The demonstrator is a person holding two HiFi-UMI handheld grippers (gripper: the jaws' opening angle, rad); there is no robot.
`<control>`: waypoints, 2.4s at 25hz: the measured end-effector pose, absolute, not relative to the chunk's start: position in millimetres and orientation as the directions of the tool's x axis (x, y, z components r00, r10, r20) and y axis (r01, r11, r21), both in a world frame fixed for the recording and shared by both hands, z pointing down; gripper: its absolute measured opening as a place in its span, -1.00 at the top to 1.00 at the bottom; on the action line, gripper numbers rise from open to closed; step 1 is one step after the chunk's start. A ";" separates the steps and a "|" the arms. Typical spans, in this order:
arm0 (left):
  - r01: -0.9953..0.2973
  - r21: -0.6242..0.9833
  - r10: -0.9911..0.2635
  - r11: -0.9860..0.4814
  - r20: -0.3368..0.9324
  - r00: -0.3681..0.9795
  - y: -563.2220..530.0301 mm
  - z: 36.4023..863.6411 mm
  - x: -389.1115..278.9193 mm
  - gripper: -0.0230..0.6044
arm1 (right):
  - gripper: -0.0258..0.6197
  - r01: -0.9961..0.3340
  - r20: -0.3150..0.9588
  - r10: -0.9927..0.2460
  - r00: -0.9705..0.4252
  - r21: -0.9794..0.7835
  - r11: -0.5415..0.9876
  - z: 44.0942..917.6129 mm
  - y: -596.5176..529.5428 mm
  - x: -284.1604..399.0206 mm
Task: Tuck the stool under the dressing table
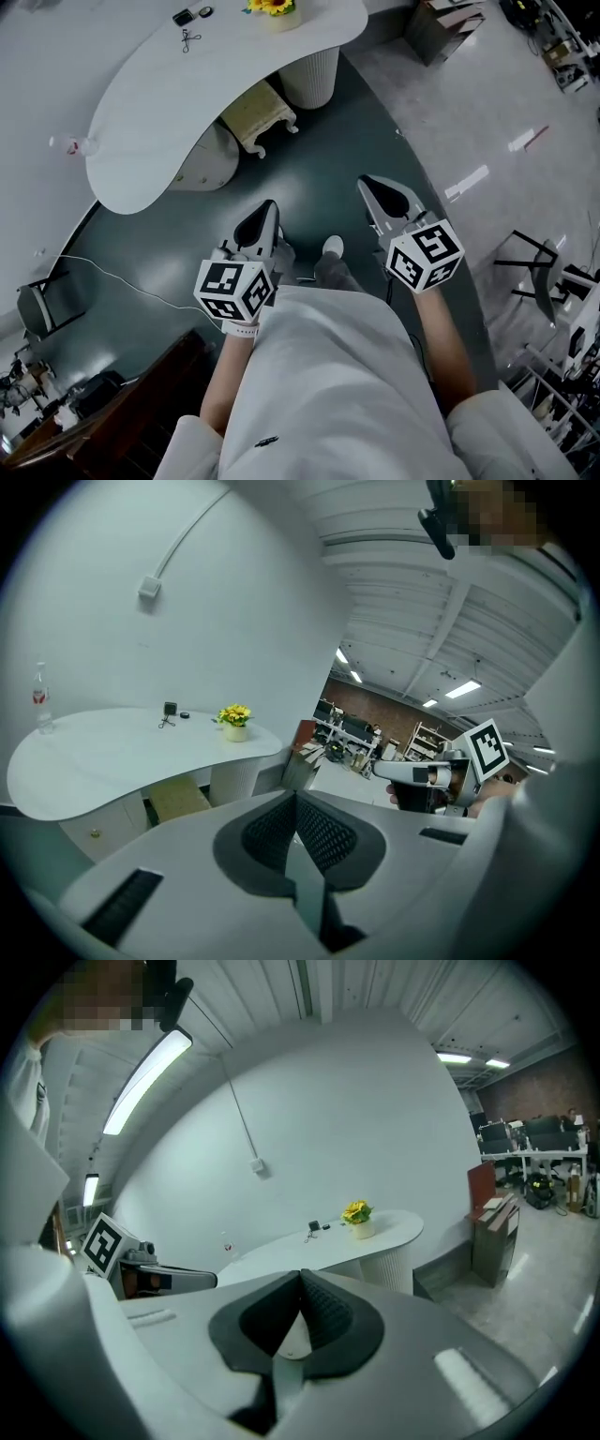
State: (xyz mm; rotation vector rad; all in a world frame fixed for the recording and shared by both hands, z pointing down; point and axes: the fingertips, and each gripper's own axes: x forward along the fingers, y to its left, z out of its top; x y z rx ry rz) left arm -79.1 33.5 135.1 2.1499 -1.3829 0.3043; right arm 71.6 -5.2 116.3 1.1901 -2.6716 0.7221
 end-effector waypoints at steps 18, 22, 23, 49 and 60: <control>-0.902 0.290 -0.836 -0.321 0.361 0.414 69.0 68.6 -62.3 0.90 | 0.89 -0.748 0.214 -0.719 -0.661 -0.268 0.608 43.4 48.3 126.4; -0.900 0.286 -0.845 -0.329 0.337 0.416 76.1 57.9 -62.0 0.90 | 0.89 -0.760 0.189 -0.738 -0.648 -0.218 0.612 26.9 61.5 126.3; -0.899 0.283 -0.847 -0.333 0.329 0.417 77.3 54.6 -60.9 0.90 | 0.89 -0.764 0.182 -0.744 -0.643 -0.206 0.611 24.3 63.6 126.5; -0.885 0.264 -0.845 -0.384 0.286 0.452 93.0 30.6 -44.1 0.90 | 0.89 -0.792 0.110 -0.786 -0.608 -0.159 0.590 4.1 75.6 126.9; -0.885 0.273 -0.839 -0.378 0.304 0.452 92.5 35.1 -47.5 0.90 | 0.89 -0.797 0.128 -0.790 -0.600 -0.184 0.576 12.1 72.2 117.7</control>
